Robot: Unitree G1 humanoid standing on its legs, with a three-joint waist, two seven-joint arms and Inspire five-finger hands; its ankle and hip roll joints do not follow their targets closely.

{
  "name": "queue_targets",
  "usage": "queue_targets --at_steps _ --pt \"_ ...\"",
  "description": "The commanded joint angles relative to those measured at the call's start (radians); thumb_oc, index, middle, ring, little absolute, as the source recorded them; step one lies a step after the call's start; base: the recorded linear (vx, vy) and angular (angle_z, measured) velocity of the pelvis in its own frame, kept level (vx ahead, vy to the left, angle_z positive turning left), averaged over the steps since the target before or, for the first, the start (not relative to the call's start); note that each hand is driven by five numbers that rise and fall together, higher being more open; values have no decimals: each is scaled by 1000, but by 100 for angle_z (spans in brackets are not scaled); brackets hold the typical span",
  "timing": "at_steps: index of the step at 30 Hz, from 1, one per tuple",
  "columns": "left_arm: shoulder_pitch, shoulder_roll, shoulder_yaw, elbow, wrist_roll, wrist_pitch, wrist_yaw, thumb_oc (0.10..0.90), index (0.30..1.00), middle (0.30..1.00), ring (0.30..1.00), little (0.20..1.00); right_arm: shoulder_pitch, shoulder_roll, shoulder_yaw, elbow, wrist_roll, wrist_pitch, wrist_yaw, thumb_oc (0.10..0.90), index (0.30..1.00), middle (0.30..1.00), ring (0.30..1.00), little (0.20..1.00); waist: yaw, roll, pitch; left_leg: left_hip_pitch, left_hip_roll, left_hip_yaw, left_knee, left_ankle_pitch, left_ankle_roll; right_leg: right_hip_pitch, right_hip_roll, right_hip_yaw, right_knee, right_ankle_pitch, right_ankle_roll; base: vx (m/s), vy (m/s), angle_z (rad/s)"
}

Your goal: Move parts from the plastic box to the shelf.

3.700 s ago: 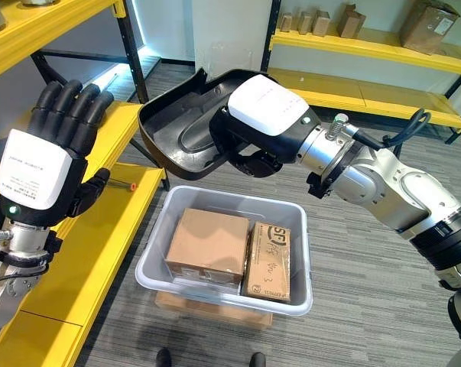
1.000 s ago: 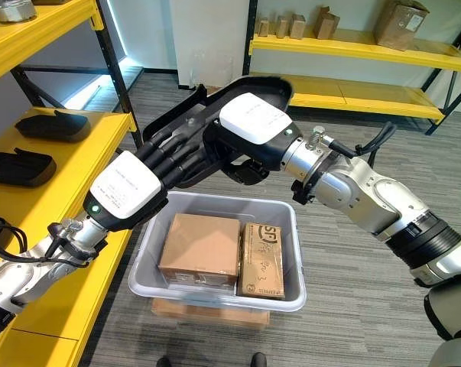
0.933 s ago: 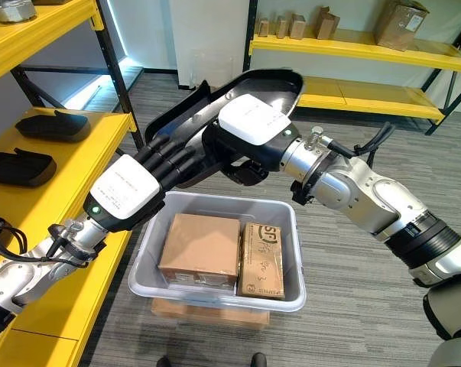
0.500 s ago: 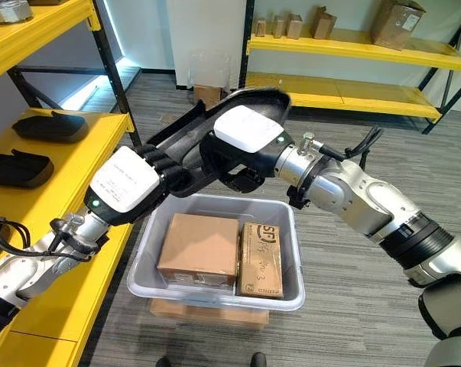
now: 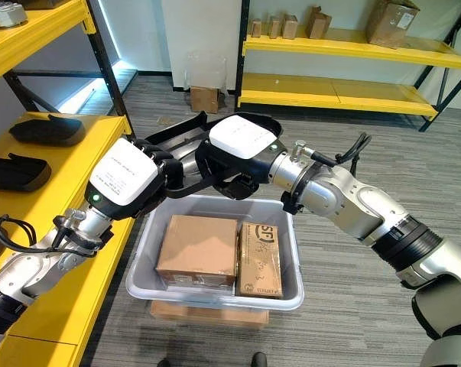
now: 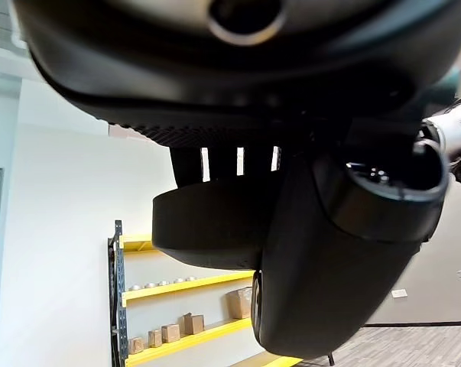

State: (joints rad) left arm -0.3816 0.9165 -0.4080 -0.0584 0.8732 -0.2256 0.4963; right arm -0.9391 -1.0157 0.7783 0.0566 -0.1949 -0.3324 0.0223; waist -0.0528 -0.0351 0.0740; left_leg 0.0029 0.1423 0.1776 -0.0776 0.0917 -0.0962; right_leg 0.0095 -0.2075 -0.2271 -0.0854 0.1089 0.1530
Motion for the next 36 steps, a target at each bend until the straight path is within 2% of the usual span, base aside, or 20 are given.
queue_targets --at_steps 1,8,9,10,24,34,36 --pt "-28 42 -7 56 19 24 -18 400 300 300 300 300 -190 52 -130 -24 119 -38 -128 400 300 300 300 300 7 -65 -103 77 60 -22 -10 -98 -28 53 -28 27 11 -67 57 0 0 0" --pt "-19 34 16 44 12 28 -10 400 300 300 300 300 -175 71 -160 -15 117 -29 -146 400 300 300 300 300 9 -64 -105 79 61 -23 -10 -99 -26 57 -28 27 12 -69 55 0 0 0" --pt "-17 33 18 44 11 29 -11 400 300 300 300 300 -170 75 -167 -11 121 -25 -147 575 544 544 544 544 9 -64 -106 78 60 -23 -10 -99 -26 58 -28 27 12 -69 54 0 0 0" --pt "-14 30 21 47 5 29 -13 400 300 300 300 300 -161 83 -175 -9 128 -22 -146 900 1000 1000 1000 1000 9 -62 -106 78 60 -22 -10 -98 -26 57 -28 27 13 -69 54 0 0 0" --pt "9 29 44 53 -14 29 -26 400 300 300 300 300 -98 118 -262 -60 194 -19 -142 900 1000 1000 1000 1000 5 -58 -108 80 57 -21 -10 -100 -22 54 -28 33 12 -68 51 0 0 0" --pt "55 25 74 77 -25 32 -38 400 300 300 300 300 -35 98 -315 -108 228 -22 -124 900 1000 1000 1000 1000 2 -53 -105 82 55 -16 -10 -101 -21 52 -28 36 13 -68 51 1 0 -2" --pt "92 26 115 81 -32 34 -39 400 300 300 300 300 26 81 -367 -138 248 -25 -117 900 1000 1000 1000 1000 -1 -47 -103 81 55 -17 -10 -101 -21 52 -28 36 12 -70 51 0 0 0"
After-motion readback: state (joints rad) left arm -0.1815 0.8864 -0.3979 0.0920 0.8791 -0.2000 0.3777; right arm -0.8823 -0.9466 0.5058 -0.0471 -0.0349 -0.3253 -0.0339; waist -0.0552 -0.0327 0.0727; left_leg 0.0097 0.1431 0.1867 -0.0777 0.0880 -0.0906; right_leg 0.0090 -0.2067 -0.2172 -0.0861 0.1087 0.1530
